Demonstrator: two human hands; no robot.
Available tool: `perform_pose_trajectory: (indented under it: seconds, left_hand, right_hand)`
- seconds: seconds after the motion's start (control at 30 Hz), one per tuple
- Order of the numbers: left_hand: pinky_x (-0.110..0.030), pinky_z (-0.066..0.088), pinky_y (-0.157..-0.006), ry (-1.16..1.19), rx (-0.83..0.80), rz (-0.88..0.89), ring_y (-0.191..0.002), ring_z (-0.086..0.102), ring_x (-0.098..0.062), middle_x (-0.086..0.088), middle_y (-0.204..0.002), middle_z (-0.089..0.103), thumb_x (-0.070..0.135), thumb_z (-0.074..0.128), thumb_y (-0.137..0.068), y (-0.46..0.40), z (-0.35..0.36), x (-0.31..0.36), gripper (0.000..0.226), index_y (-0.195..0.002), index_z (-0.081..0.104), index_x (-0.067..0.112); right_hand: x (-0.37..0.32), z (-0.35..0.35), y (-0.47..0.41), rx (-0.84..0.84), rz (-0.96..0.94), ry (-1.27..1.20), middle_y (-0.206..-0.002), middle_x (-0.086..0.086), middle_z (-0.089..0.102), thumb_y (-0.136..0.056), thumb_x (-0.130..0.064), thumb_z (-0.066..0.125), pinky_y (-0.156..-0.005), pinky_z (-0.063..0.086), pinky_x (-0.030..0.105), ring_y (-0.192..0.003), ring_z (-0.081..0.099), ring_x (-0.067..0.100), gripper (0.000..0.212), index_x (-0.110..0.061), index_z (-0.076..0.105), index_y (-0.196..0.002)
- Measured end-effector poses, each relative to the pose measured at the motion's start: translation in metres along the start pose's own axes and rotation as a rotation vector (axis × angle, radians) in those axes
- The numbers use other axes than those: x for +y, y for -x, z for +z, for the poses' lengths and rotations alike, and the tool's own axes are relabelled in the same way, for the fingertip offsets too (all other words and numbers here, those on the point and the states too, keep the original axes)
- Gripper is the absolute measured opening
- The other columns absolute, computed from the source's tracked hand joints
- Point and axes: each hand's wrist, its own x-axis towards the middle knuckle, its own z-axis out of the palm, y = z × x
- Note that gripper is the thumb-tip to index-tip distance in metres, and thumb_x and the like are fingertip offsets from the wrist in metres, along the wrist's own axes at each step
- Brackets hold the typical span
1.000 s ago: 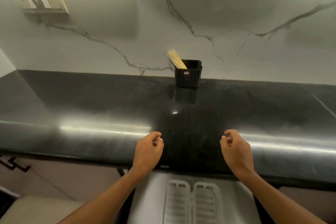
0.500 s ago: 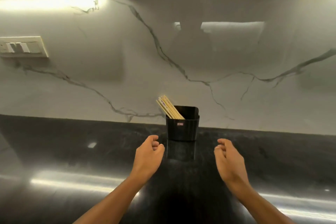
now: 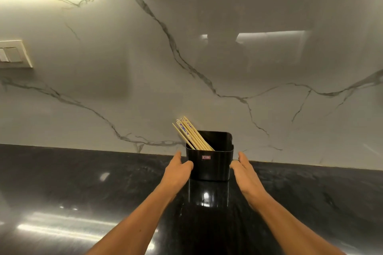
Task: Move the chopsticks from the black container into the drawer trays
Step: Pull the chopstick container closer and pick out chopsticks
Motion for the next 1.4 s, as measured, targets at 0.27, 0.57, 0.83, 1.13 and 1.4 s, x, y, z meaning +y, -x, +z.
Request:
perform_pose_trajectory:
  seconds: [0.27,0.57,0.83,1.13,1.4]
  left_hand:
    - [-0.026,0.038,-0.085,0.130,-0.109,0.022,-0.104,0.046,-0.005,0.004,-0.126,0.052,-0.003,0.043,-0.087,-0.021,0.010,0.004,0.059,-0.140,0.037,0.022]
    - [-0.024,0.040,-0.089,0.130,-0.142,0.049,-0.103,0.050,0.000,0.021,-0.113,0.053,-0.006,0.043,-0.084,0.001,0.004,-0.006,0.065,-0.136,0.039,0.034]
    - [-0.015,0.044,-0.077,0.133,-0.187,0.058,-0.106,0.051,0.007,0.026,-0.114,0.055,-0.008,0.044,-0.085,0.088,-0.008,-0.022,0.066,-0.130,0.042,0.040]
    - [-0.012,0.046,-0.078,0.148,-0.216,0.030,-0.107,0.053,0.011,0.025,-0.119,0.057,-0.010,0.043,-0.085,0.223,-0.022,-0.039,0.067,-0.130,0.046,0.039]
    - [-0.006,0.042,-0.071,0.080,-0.245,-0.001,-0.097,0.051,0.022,0.033,-0.111,0.054,-0.007,0.039,-0.087,0.316,-0.039,-0.053,0.065,-0.127,0.047,0.044]
  right_hand:
    - [0.005,0.001,-0.028,-0.112,0.089,-0.009,-0.158,0.004,0.014,-0.091,-0.014,0.043,-0.111,0.026,0.043,-0.141,0.023,0.025,0.075,-0.026,0.001,-0.151]
    - [0.009,-0.004,-0.012,-0.216,0.090,0.019,-0.155,0.007,0.024,-0.085,-0.001,0.047,-0.089,0.046,0.030,-0.121,0.046,0.021,0.082,-0.030,0.007,-0.150]
    - [0.016,-0.010,0.073,-0.269,0.057,-0.021,-0.129,-0.008,0.044,-0.085,0.001,0.049,-0.065,0.042,0.016,-0.092,0.050,0.001,0.079,-0.037,0.016,-0.146]
    - [0.020,-0.014,0.215,-0.223,0.099,-0.026,-0.112,-0.023,0.048,-0.085,0.004,0.048,-0.075,0.045,0.018,-0.097,0.050,-0.005,0.079,-0.041,0.019,-0.143]
    - [0.024,-0.009,0.316,-0.168,0.140,0.009,-0.106,-0.031,0.043,-0.086,0.003,0.047,-0.076,0.044,0.014,-0.101,0.047,-0.006,0.080,-0.050,0.018,-0.138]
